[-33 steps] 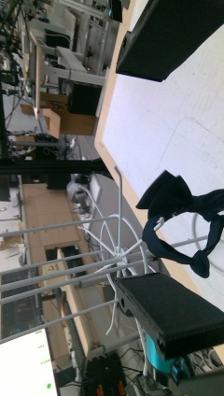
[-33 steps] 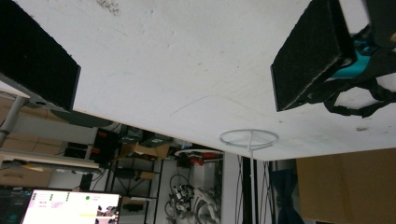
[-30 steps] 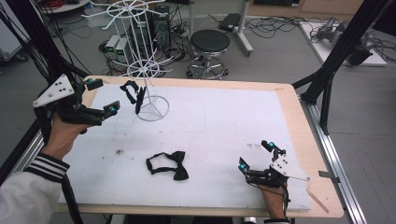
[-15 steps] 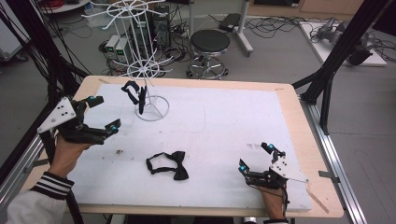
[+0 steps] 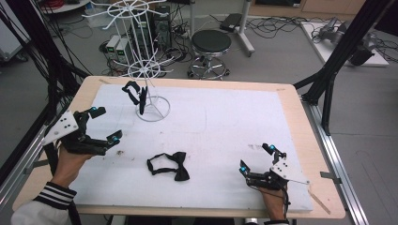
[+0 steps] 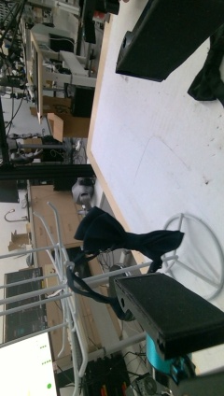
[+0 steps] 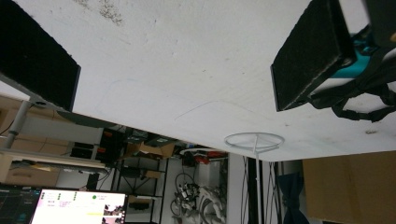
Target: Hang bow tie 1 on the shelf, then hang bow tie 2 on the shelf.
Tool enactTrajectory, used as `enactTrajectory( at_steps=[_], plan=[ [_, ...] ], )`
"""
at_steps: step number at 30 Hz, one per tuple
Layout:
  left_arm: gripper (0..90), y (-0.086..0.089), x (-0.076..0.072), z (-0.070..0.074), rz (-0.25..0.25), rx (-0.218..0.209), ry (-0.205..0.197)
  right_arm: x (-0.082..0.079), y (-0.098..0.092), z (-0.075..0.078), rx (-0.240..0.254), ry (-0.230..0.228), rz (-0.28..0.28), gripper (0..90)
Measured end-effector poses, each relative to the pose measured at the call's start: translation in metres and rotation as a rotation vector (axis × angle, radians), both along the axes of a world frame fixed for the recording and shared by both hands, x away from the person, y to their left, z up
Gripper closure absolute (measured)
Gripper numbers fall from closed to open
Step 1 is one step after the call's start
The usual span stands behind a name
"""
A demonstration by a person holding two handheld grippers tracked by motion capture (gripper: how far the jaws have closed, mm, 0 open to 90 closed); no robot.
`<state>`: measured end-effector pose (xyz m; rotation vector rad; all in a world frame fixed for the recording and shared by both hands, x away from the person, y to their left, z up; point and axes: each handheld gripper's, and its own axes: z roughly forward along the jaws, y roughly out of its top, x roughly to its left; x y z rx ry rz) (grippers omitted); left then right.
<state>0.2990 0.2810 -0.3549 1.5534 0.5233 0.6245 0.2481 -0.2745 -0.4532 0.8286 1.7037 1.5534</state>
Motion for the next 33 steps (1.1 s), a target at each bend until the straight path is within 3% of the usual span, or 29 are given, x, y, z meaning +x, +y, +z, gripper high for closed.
enactTrajectory(
  at_steps=[7,25,33],
  plan=[
    [1.7,0.003,0.000,-0.008,0.004,-0.015,0.015,0.000,0.000,0.000,-0.001,-0.001,0.000,0.6],
    [1.7,0.000,0.000,-0.002,-0.018,0.001,0.012,0.000,0.001,0.000,-0.008,0.002,0.003,0.6],
    [1.7,-0.014,0.008,0.005,-0.063,0.060,0.027,0.000,0.000,0.000,-0.003,0.003,0.007,0.6]
  ],
)
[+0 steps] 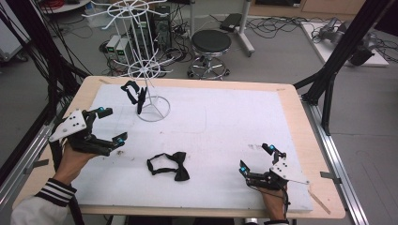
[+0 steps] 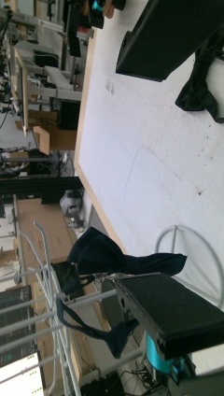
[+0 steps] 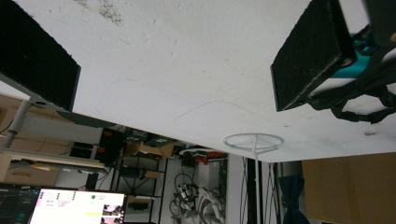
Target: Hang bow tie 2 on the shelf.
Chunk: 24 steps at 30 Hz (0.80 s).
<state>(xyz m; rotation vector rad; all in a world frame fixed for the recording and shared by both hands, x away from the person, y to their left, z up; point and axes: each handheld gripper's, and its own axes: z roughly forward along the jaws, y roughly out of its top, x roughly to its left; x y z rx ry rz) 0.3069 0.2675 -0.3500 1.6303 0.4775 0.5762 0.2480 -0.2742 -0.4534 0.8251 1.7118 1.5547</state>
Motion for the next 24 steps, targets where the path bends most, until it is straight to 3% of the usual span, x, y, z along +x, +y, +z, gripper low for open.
enactTrajectory(
  at_steps=[9,12,15,24],
  plan=[
    [1.7,-0.021,0.003,0.015,-0.085,0.097,0.011,-0.001,0.000,0.000,-0.005,0.002,0.000,0.6],
    [1.8,-0.027,0.005,0.020,-0.105,0.099,0.017,0.000,0.000,0.000,-0.001,-0.001,0.000,0.6],
    [1.7,-0.035,0.007,0.025,-0.130,0.128,0.017,0.000,0.000,0.000,-0.003,-0.003,0.000,0.6],
    [1.7,-0.056,0.017,0.030,-0.202,0.219,0.042,-0.001,0.000,0.000,-0.005,0.001,-0.002,0.6]
  ],
)
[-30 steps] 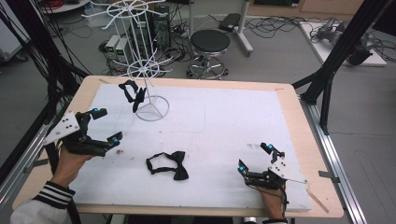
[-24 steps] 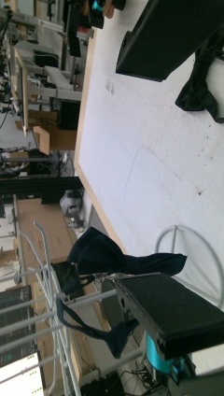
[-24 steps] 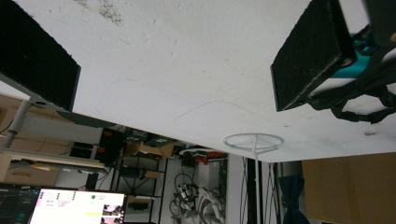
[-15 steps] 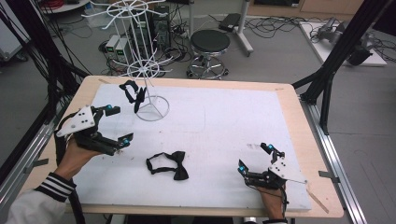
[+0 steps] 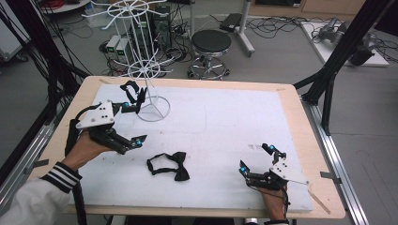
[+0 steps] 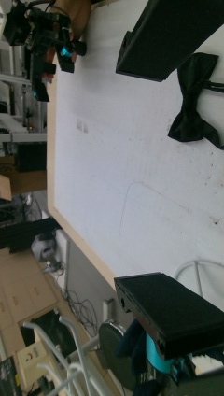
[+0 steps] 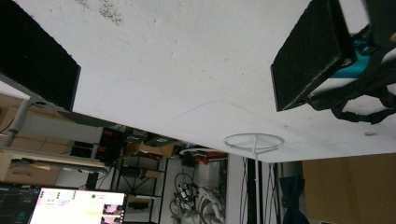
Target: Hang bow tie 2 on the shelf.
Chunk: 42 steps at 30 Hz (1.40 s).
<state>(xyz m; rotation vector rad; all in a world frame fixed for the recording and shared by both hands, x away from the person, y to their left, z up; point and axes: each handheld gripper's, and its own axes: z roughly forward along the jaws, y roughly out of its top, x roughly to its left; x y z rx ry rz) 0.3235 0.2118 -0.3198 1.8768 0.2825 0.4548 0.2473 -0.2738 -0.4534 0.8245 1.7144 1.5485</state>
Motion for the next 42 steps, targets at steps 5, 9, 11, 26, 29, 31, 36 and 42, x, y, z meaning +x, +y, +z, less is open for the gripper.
enactTrajectory(
  at_steps=[5,9,11,26,29,31,36,42],
  plan=[
    [1.7,-0.014,0.004,0.000,-0.038,0.052,0.004,0.001,0.000,0.000,-0.004,-0.003,-0.005,0.6],
    [1.7,-0.026,0.005,0.000,-0.078,0.085,0.004,0.001,0.000,0.000,-0.002,-0.002,-0.004,0.6],
    [1.7,-0.031,0.006,-0.001,-0.089,0.091,0.004,0.000,0.000,0.000,0.003,0.001,-0.003,0.6],
    [1.7,-0.056,0.017,-0.018,-0.146,0.207,0.053,0.000,0.000,0.000,0.001,0.000,-0.004,0.6],
    [1.7,-0.063,0.018,-0.022,-0.169,0.235,0.062,0.000,0.000,0.000,-0.001,0.000,-0.006,0.6],
    [1.7,-0.067,0.018,-0.024,-0.178,0.249,0.064,0.000,0.000,0.000,-0.001,0.001,-0.005,0.6],
    [1.7,-0.079,0.020,-0.031,-0.204,0.281,0.075,0.000,0.001,0.000,-0.001,0.001,-0.009,0.6],
    [1.7,-0.090,0.021,-0.042,-0.228,0.319,0.096,0.000,0.000,0.000,0.000,-0.002,-0.010,0.6]
  ],
)
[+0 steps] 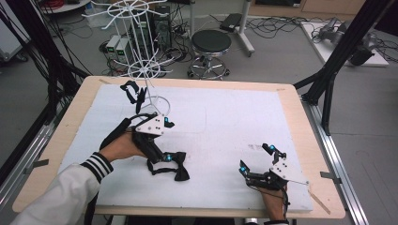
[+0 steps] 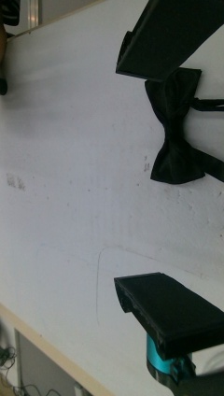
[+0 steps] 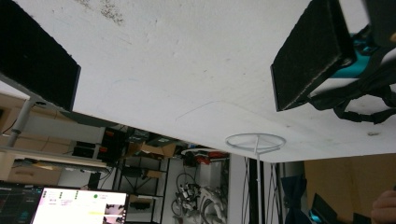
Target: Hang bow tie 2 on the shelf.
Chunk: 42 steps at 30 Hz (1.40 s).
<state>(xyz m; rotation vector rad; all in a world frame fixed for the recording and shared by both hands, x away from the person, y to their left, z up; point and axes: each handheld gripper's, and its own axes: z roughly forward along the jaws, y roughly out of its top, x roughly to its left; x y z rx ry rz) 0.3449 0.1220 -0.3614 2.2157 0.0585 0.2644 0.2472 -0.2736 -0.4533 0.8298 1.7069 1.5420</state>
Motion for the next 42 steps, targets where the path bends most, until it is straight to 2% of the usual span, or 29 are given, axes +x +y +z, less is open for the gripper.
enactTrajectory(
  at_steps=[4,7,15,18,21,24,30,37,39,42],
  plan=[
    [1.7,-0.006,0.001,-0.009,-0.012,0.029,0.013,0.000,0.000,0.000,-0.001,-0.002,0.000,0.6],
    [1.7,-0.010,0.003,-0.014,-0.027,0.074,0.011,0.000,0.000,0.000,0.004,-0.001,0.000,0.6],
    [2.9,-0.017,0.006,-0.024,-0.045,0.127,0.004,0.000,-0.001,0.000,0.001,-0.009,0.001,0.6],
    [2.9,-0.020,0.007,-0.025,-0.053,0.158,-0.002,0.000,-0.001,0.000,0.001,-0.007,0.001,0.6],
    [3.1,-0.024,0.007,-0.024,-0.063,0.165,-0.005,0.000,-0.001,0.000,0.002,-0.013,0.001,0.6],
    [10.7,-0.028,0.006,-0.023,-0.086,0.174,-0.016,0.000,-0.001,0.000,0.005,-0.011,0.001,0.6],
    [10.7,-0.034,0.007,-0.027,-0.115,0.213,-0.016,0.000,-0.001,0.000,0.007,-0.014,0.002,0.6],
    [11.8,-0.041,0.009,-0.036,-0.160,0.289,-0.001,0.000,-0.001,0.000,0.014,-0.007,-0.001,0.6],
    [15.5,-0.043,0.009,-0.038,-0.175,0.301,-0.001,-0.001,-0.001,0.000,0.015,-0.007,-0.001,0.6],
    [15.7,-0.047,0.012,-0.040,-0.194,0.325,-0.007,-0.001,-0.001,-0.001,0.018,-0.006,0.000,0.6]
  ],
)
